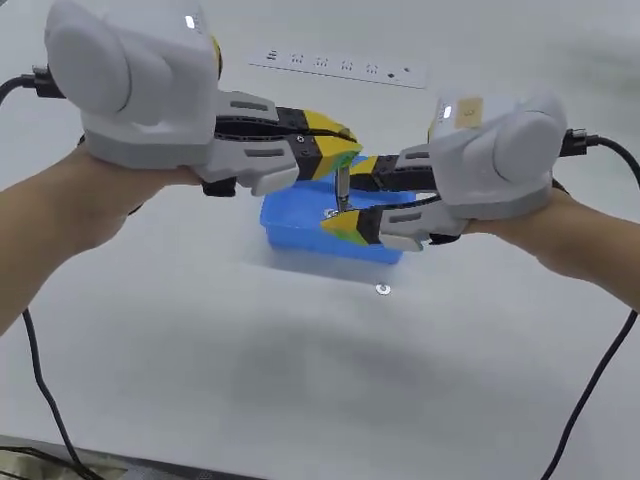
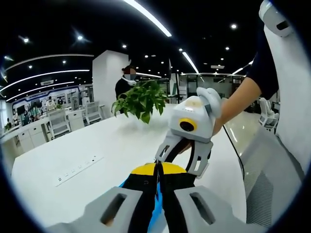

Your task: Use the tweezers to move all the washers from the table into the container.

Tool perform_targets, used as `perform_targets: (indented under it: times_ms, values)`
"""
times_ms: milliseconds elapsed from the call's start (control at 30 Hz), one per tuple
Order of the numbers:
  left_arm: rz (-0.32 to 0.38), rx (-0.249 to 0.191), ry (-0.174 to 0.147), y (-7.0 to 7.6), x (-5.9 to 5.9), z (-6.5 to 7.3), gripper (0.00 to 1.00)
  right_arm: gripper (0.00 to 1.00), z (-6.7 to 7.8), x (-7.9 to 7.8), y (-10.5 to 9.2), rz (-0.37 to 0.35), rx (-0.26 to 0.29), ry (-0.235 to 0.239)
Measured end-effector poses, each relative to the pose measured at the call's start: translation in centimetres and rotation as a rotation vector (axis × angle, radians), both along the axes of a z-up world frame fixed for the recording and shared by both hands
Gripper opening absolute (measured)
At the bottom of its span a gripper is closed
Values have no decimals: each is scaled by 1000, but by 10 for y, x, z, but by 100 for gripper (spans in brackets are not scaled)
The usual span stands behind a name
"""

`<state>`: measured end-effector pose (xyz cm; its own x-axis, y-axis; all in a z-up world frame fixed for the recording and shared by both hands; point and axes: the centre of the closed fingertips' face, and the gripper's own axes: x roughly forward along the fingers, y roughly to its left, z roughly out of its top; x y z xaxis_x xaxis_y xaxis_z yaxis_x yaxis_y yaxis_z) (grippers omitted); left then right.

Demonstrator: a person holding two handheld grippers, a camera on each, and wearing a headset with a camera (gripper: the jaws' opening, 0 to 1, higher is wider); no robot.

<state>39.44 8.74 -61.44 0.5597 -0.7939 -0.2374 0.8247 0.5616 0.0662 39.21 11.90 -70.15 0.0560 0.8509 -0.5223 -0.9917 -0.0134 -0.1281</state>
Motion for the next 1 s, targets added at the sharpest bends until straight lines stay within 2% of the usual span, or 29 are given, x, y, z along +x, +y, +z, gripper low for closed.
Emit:
perform_targets:
  times_ms: [367, 600, 767, 867, 933, 1000]
  values:
    - [-2, -25, -10, -3, -10, -3, 5, 34, -3, -7, -18, -39, -1, 5]
    - [-6, -42, -15, -7, -15, -5, 5, 40, -6, -10, -31, -68, -1, 10]
    - [-34, -57, -40, -17, -21, -6, 5, 45, -11, -19, -43, -81, -7, 13]
    - [-53, -60, -36, -21, -25, -12, 5, 45, -19, -29, -54, -76, -28, 25]
    - [-62, -76, -22, -24, -26, -16, 5, 47, -25, -36, -61, -72, -45, 30]
    - [-69, -85, -21, -26, -28, -17, 5, 49, -30, -41, -67, -70, -58, 38]
